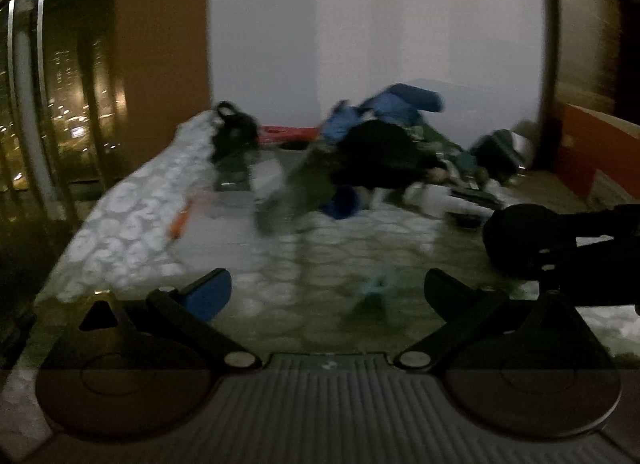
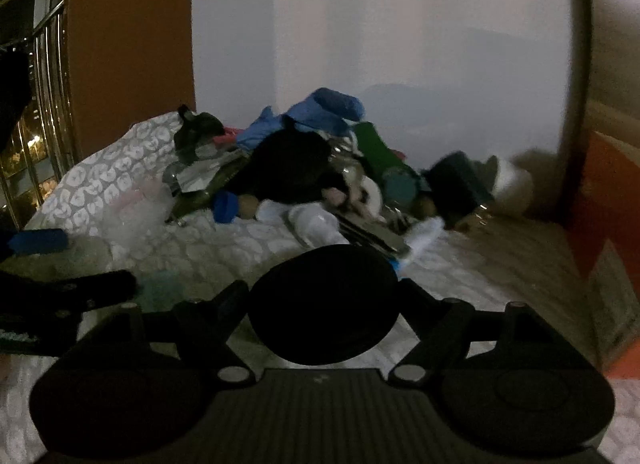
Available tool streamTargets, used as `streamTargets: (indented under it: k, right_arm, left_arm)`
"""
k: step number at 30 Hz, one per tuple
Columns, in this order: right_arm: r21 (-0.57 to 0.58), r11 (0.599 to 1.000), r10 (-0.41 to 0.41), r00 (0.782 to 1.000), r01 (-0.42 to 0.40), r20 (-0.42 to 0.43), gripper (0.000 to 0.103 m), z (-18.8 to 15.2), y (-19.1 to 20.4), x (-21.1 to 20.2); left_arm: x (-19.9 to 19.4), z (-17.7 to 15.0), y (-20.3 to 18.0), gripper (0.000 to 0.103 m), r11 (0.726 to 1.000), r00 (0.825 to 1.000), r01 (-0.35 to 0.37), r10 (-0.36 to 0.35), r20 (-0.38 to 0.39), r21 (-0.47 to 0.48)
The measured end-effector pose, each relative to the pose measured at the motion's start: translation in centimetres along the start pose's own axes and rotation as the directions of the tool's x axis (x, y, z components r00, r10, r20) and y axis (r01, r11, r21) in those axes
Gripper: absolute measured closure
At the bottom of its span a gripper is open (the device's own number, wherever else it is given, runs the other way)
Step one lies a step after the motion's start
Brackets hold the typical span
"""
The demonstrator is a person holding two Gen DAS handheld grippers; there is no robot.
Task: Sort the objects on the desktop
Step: 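Grasp the light-blue clothespin with the left gripper while the right grasps a black round object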
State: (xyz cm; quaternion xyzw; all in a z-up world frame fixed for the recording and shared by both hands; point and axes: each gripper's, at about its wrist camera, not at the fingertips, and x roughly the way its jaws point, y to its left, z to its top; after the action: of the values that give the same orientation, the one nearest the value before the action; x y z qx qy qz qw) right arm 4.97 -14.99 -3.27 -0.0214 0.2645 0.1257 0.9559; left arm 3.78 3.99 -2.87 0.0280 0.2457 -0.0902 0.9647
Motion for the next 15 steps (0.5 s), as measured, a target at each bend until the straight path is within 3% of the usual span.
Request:
streamTargets:
  k: [3,5,10,12,14,15]
  right_arm:
    - [0.019,1.0,0.001,1.0,-0.001,0.003,0.023,-0.8,-1.0,-1.0]
    - [0.033,0.999,0.002,1.0,-0.003,0.01,0.023,-1.1,-1.6,-1.8]
    - [0.061,0.998,0.006,1.0,-0.007,0.017,0.023,-1.8,-3.0,-2.6]
    - [0.068,0.998,0.007,1.0,-0.008,0.021,0.023,-1.9,-3.2,-2.8]
    - [0.071,0.997,0.01,1.0,-0.012,0.024,0.023,-2.0,-3.4,-2.9]
    - [0.074,0.997,0.012,1.0,-0.014,0.024,0.023,-2.1,-3.4,-2.9]
  left_arm:
    - [0.2,0.0,-1.2,0.003,1.0,1.0,0.013,-0.013,-0.004,0.028]
    - [0.4,0.1,-1.6,0.011,0.999,1.0,0.023,-0.023,-0.009,0.045]
    - [2.7,0.2,-1.0,0.051,0.999,0.992,0.041,-0.042,-0.122,-0.013]
    - [2.8,0.0,-0.6,0.056,0.999,0.991,0.035,-0.039,-0.127,-0.031]
    - [2.7,-0.1,-0.8,0.074,1.0,0.992,0.007,-0.01,-0.124,-0.023]
    - [2.5,-0.1,-0.8,0.074,1.0,0.993,-0.006,0.003,-0.114,-0.022]
